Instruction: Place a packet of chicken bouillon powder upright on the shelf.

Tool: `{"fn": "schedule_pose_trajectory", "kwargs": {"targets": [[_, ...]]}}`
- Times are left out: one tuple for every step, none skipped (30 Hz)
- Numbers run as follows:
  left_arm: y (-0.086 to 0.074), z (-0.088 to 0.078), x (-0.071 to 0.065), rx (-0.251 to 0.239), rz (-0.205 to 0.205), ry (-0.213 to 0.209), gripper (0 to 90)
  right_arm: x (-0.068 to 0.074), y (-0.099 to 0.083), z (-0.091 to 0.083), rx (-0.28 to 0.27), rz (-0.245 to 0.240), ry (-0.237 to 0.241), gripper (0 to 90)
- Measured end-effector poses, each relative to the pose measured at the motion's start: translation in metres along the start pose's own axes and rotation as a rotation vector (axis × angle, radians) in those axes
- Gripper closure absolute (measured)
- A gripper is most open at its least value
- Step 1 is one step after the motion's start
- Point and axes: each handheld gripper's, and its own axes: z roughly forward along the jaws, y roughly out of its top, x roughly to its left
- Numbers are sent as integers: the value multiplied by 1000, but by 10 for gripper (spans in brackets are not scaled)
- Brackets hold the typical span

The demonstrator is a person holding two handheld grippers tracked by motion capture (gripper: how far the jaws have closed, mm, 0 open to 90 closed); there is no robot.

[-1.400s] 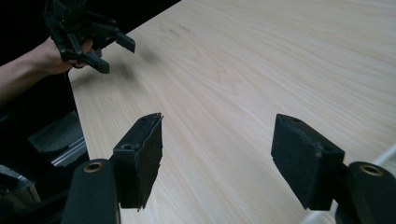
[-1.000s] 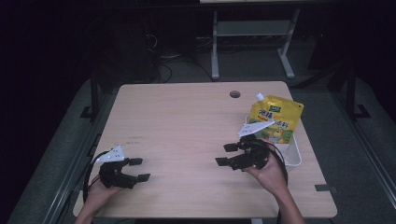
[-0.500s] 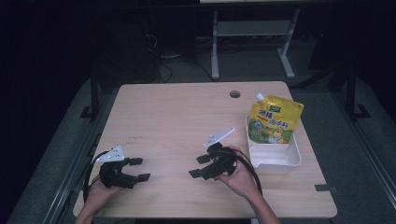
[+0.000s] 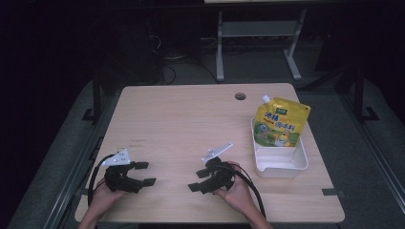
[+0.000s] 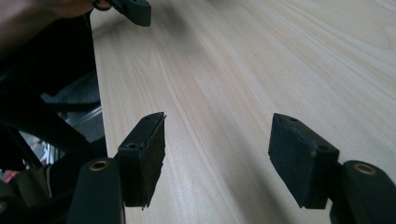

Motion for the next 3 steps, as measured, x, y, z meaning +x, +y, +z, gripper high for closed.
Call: {"fn": "schedule_pose_trajectory", "kwargs": {"targets": [[0, 0, 0, -1, -2, 1, 228, 0, 0, 0, 0, 0, 0, 357], [-1, -1, 1, -4, -5, 0, 228, 1, -1, 0, -5, -2, -8, 356], [-1, -1, 1, -5, -8, 0, 228, 1, -1, 0, -9, -1, -11, 356]]}}
